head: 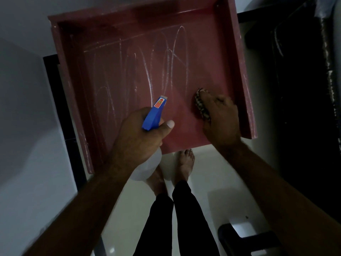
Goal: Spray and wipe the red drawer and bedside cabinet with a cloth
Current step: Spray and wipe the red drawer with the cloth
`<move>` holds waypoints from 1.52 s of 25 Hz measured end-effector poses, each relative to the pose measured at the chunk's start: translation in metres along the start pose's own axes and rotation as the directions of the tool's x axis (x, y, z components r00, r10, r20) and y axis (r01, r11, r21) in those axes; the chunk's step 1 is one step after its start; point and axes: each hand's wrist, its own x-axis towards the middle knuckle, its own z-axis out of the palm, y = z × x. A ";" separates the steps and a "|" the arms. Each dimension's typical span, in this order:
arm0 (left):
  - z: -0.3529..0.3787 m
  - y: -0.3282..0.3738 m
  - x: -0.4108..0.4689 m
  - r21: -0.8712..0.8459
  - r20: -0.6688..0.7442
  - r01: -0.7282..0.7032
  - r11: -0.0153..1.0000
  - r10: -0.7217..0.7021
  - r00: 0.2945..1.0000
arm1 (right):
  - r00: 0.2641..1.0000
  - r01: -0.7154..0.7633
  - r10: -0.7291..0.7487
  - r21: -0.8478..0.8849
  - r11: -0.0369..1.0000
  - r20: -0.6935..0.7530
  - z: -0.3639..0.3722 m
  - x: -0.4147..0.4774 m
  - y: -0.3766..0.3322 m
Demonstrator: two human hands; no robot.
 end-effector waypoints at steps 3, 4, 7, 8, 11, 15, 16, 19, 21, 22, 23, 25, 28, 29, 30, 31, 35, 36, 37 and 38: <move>0.000 0.001 0.003 0.001 0.010 0.003 1.000 -0.003 1.000 | 0.996 0.086 -0.087 0.027 0.996 0.033 0.008 -0.011 -0.025; 0.000 0.001 0.005 0.001 0.007 0.005 1.000 -0.005 1.000 | 0.988 0.135 -0.137 0.034 0.990 0.071 0.011 -0.016 -0.030; 0.001 0.003 0.008 -0.015 0.005 0.006 1.000 -0.006 1.000 | 0.969 0.223 -0.223 0.017 0.975 0.104 0.008 -0.011 -0.023; 0.001 0.004 0.009 -0.016 0.011 0.000 1.000 0.000 1.000 | 0.977 0.201 -0.201 0.005 0.980 0.077 0.004 -0.004 -0.015; 0.000 0.007 0.011 -0.013 0.012 -0.005 1.000 0.005 1.000 | 1.000 0.004 -0.004 -0.014 1.000 -0.008 -0.004 0.014 0.005; -0.001 0.012 0.012 -0.032 -0.010 -0.018 0.999 0.017 1.000 | 0.997 0.055 -0.057 0.036 0.998 0.048 0.007 0.002 -0.026; -0.001 0.013 0.012 -0.033 -0.013 -0.027 0.999 0.026 1.000 | 0.989 0.118 -0.122 0.051 0.992 0.081 0.009 -0.002 -0.031; -0.002 0.015 0.012 -0.042 -0.010 -0.033 0.999 0.032 0.999 | 0.975 0.200 -0.202 0.038 0.979 0.093 0.005 0.002 -0.023; -0.004 0.015 0.012 -0.049 -0.009 -0.031 0.998 0.031 0.999 | 0.995 0.091 -0.092 0.019 0.996 0.025 -0.001 0.011 -0.009; -0.004 0.015 0.012 -0.046 -0.012 -0.032 0.998 0.031 0.999 | 1.000 0.016 -0.016 0.014 1.000 -0.003 -0.003 0.016 -0.002; -0.005 0.016 0.011 -0.038 -0.014 -0.033 0.999 0.032 0.999 | 0.999 -0.043 0.043 0.014 0.999 -0.014 -0.004 0.019 0.001; -0.006 0.016 0.011 -0.031 -0.013 -0.034 0.999 0.034 0.999 | 0.998 -0.056 0.056 0.006 0.998 0.000 -0.001 0.020 -0.007; -0.004 0.018 0.011 -0.015 -0.010 -0.036 0.999 0.036 0.999 | 0.993 0.101 -0.102 0.021 0.995 0.066 0.007 0.010 -0.028; -0.004 0.019 0.011 -0.009 -0.010 -0.037 0.999 0.037 0.999 | 0.984 0.151 -0.152 0.024 0.988 0.092 0.009 0.008 -0.030; -0.003 0.019 0.012 -0.006 -0.008 -0.039 0.999 0.039 0.999 | 0.976 0.186 -0.188 0.024 0.982 0.108 0.009 0.009 -0.028; -0.003 0.020 0.012 -0.010 -0.005 -0.040 0.999 0.040 0.999 | 0.974 0.199 -0.200 0.020 0.980 0.107 0.007 0.012 -0.023; -0.003 0.020 0.013 -0.021 -0.005 -0.064 0.998 0.063 0.998 | 1.000 -0.017 0.017 -0.011 1.000 -0.007 -0.004 0.028 0.005; -0.003 0.020 0.013 -0.019 -0.008 -0.065 0.998 0.065 0.998 | 0.999 -0.045 0.045 -0.015 0.999 -0.025 -0.004 0.029 0.003; -0.003 0.020 0.014 -0.016 -0.011 -0.064 0.998 0.064 0.998 | 0.999 -0.028 0.027 -0.016 0.999 -0.026 -0.002 0.028 -0.005; -0.003 0.020 0.015 -0.015 -0.014 -0.060 0.998 0.060 0.998 | 1.000 0.024 -0.024 -0.008 1.000 -0.006 0.001 0.025 -0.014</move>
